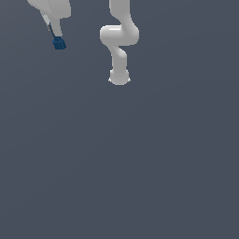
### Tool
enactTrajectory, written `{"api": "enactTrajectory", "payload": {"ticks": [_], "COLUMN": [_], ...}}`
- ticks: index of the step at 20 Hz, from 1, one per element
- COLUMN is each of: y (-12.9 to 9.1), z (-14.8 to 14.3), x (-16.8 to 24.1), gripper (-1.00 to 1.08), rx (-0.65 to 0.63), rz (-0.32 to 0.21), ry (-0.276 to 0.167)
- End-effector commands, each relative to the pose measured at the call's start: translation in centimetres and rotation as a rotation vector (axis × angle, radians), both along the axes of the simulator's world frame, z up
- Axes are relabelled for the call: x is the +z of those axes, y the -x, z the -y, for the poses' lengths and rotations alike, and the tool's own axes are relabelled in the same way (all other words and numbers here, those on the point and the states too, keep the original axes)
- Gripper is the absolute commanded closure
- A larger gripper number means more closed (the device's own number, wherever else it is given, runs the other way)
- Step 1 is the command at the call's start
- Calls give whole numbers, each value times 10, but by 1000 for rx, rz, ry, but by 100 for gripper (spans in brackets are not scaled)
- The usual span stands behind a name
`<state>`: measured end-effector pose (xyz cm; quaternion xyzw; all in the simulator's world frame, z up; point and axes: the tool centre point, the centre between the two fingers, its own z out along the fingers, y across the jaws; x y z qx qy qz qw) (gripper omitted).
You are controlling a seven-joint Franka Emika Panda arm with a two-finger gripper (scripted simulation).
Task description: Pick up the object and move it to a goal position.
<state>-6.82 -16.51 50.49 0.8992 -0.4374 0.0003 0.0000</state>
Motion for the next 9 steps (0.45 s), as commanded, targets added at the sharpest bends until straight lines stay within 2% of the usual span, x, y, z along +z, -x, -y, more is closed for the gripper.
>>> {"api": "enactTrajectory", "payload": {"ticks": [1,9], "y": [-1,-2], "z": [2,4], "x": [7,14], "gripper": [108,108], "rx": [1,1], "rz": [-1,-1], "ry": [0,0]}}
